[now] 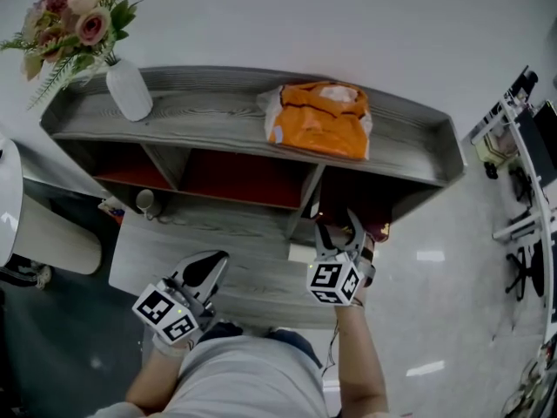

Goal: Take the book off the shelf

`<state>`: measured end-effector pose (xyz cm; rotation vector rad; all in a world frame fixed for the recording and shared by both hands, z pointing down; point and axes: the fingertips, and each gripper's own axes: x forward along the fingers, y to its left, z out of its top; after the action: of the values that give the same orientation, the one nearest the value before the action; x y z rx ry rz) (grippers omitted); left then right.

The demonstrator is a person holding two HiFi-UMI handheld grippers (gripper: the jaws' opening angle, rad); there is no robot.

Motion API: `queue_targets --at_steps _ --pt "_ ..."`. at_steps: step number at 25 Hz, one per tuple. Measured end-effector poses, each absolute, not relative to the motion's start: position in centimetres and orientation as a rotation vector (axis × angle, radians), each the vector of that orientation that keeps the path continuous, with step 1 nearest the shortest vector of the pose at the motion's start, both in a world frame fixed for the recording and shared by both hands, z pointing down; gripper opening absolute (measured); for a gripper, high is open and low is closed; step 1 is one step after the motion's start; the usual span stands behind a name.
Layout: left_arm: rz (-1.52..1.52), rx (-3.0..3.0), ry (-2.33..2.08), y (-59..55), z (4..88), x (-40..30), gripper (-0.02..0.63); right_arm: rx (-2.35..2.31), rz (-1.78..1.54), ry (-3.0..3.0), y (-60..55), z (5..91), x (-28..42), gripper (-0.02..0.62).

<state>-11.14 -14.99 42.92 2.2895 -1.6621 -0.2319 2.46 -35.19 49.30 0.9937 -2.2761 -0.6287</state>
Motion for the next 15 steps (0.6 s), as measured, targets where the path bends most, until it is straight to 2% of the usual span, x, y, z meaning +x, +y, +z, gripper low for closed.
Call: queue_targets --at_steps 15 --pt "-0.253 2.404 -1.475 -15.9 42.7 -8.4 0.017 1.193 -0.583 -2.412 -31.5 43.0 6.6 0.233"
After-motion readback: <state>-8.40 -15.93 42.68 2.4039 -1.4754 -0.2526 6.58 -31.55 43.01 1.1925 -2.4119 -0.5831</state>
